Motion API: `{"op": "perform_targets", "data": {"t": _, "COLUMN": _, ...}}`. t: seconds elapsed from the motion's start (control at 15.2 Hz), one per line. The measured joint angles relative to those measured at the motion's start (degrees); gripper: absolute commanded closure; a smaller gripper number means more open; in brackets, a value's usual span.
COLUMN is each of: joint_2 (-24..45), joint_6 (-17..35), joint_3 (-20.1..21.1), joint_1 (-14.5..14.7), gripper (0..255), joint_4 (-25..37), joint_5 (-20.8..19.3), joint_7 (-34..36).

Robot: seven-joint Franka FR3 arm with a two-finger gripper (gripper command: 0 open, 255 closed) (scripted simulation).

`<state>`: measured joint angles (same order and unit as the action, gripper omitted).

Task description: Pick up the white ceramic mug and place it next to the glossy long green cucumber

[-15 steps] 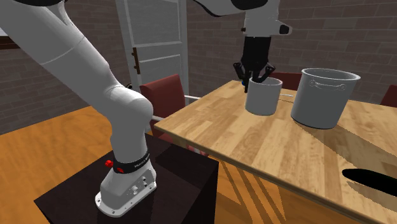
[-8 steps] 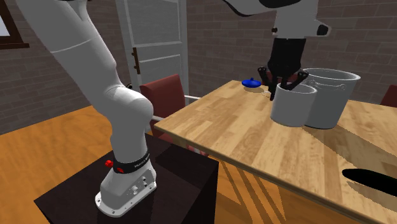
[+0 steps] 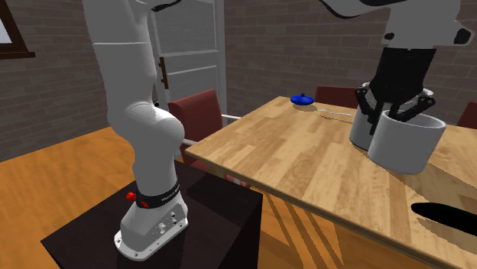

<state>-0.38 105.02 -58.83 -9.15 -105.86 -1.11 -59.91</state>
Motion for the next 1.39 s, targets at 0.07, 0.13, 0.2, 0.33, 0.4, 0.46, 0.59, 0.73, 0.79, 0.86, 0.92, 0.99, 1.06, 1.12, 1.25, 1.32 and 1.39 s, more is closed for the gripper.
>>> {"op": "perform_targets", "data": {"t": 0.07, "joint_2": 4.03, "joint_6": -0.48, "joint_3": -1.32, "joint_1": -1.30, "gripper": 255, "joint_4": 2.57, "joint_5": 3.53, "joint_7": -3.51}}
{"op": "perform_targets", "data": {"t": 0.13, "joint_2": 7.81, "joint_6": -1.37, "joint_3": -1.90, "joint_1": -3.13, "gripper": 255, "joint_4": 5.32, "joint_5": 6.91, "joint_7": -6.65}}
{"op": "perform_targets", "data": {"t": 0.2, "joint_2": 11.40, "joint_6": -2.43, "joint_3": -1.89, "joint_1": -5.40, "gripper": 255, "joint_4": 8.19, "joint_5": 10.06, "joint_7": -9.35}}
{"op": "perform_targets", "data": {"t": 0.33, "joint_2": 18.27, "joint_6": -4.59, "joint_3": -0.72, "joint_1": -11.32, "gripper": 255, "joint_4": 14.11, "joint_5": 15.85, "joint_7": -14.21}}
{"op": "perform_targets", "data": {"t": 0.4, "joint_2": 20.32, "joint_6": -5.35, "joint_3": -0.14, "joint_1": -13.52, "gripper": 255, "joint_4": 16.17, "joint_5": 17.51, "joint_7": -15.62}}
{"op": "perform_targets", "data": {"t": 0.46, "joint_2": 21.54, "joint_6": -5.13, "joint_3": 0.27, "joint_1": -14.85, "gripper": 255, "joint_4": 16.68, "joint_5": 18.51, "joint_7": -16.60}}
{"op": "perform_targets", "data": {"t": 0.59, "joint_2": 22.69, "joint_6": -4.54, "joint_3": 0.71, "joint_1": -16.02, "gripper": 255, "joint_4": 16.79, "joint_5": 19.47, "joint_7": -17.57}}
{"op": "perform_targets", "data": {"t": 0.73, "joint_2": 22.97, "joint_6": -3.27, "joint_3": 0.90, "joint_1": -15.96, "gripper": 255, "joint_4": 15.65, "joint_5": 19.78, "joint_7": -17.76}}
{"op": "perform_targets", "data": {"t": 0.79, "joint_2": 22.97, "joint_6": -2.52, "joint_3": 0.93, "joint_1": -15.78, "gripper": 255, "joint_4": 14.87, "joint_5": 19.82, "joint_7": -17.83}}
{"op": "perform_targets", "data": {"t": 0.86, "joint_2": 23.15, "joint_6": -1.83, "joint_3": 1.05, "joint_1": -15.76, "gripper": 255, "joint_4": 14.27, "joint_5": 20.01, "joint_7": -17.92}}
{"op": "perform_targets", "data": {"t": 0.92, "joint_2": 23.52, "joint_6": -1.32, "joint_3": 1.23, "joint_1": -16.00, "gripper": 255, "joint_4": 13.98, "joint_5": 20.33, "joint_7": -18.16}}
{"op": "perform_targets", "data": {"t": 0.99, "joint_2": 23.68, "joint_6": -0.69, "joint_3": 1.31, "joint_1": -16.09, "gripper": 255, "joint_4": 13.44, "joint_5": 20.50, "joint_7": -18.40}}
{"op": "perform_targets", "data": {"t": 1.06, "joint_2": 23.98, "joint_6": 0.05, "joint_3": 1.47, "joint_1": -16.21, "gripper": 255, "joint_4": 12.87, "joint_5": 20.79, "joint_7": -18.61}}
{"op": "perform_targets", "data": {"t": 1.12, "joint_2": 23.87, "joint_6": 0.96, "joint_3": 1.48, "joint_1": -15.83, "gripper": 255, "joint_4": 11.84, "joint_5": 20.78, "joint_7": -18.55}}
{"op": "perform_targets", "data": {"t": 1.25, "joint_2": 24.10, "joint_6": 2.36, "joint_3": 1.66, "joint_1": -15.74, "gripper": 255, "joint_4": 10.53, "joint_5": 21.10, "joint_7": -18.81}}
{"op": "perform_targets", "data": {"t": 1.32, "joint_2": 24.32, "joint_6": 2.78, "joint_3": 1.79, "joint_1": -15.82, "gripper": 255, "joint_4": 10.24, "joint_5": 21.29, "joint_7": -18.93}}
{"op": "perform_targets", "data": {"t": 1.39, "joint_2": 24.57, "joint_6": 3.46, "joint_3": 1.95, "joint_1": -15.96, "gripper": 255, "joint_4": 9.71, "joint_5": 21.56, "joint_7": -19.19}}
